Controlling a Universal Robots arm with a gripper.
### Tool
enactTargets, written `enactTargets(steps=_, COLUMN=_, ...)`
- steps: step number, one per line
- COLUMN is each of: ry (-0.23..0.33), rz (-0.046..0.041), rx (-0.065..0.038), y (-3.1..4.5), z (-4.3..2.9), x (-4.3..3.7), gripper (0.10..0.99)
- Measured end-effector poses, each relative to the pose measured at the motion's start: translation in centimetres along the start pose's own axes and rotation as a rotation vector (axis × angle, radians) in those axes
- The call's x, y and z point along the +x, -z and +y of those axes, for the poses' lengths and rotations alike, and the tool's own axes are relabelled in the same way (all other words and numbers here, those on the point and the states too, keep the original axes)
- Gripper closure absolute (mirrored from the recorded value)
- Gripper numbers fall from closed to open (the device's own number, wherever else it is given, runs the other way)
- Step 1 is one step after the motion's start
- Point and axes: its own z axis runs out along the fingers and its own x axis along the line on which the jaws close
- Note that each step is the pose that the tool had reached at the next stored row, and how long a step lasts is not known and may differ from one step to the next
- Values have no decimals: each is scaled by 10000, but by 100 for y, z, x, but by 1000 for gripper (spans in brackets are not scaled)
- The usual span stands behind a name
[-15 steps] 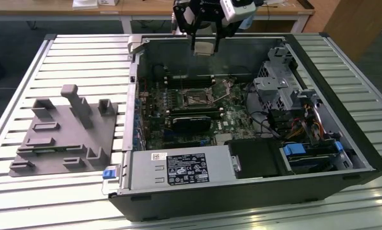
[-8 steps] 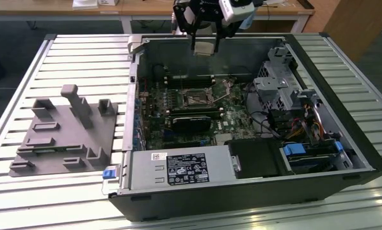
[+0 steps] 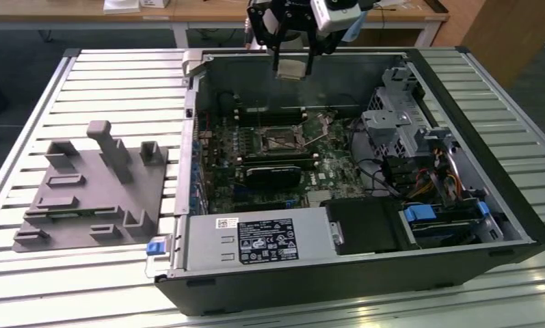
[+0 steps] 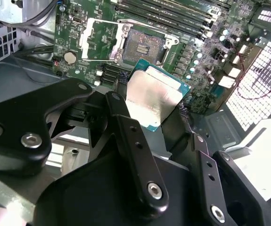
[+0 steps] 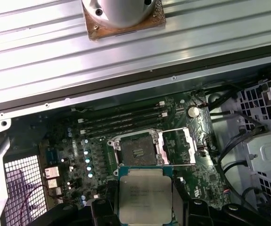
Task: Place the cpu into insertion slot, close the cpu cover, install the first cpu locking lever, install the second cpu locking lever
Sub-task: 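Place the cpu into insertion slot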
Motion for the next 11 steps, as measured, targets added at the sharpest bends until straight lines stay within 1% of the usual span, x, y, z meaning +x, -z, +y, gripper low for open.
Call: enactTargets(steps=11, ry=-516, rz=-46, rx=-10, y=-1, z=0, x=0, gripper=545)
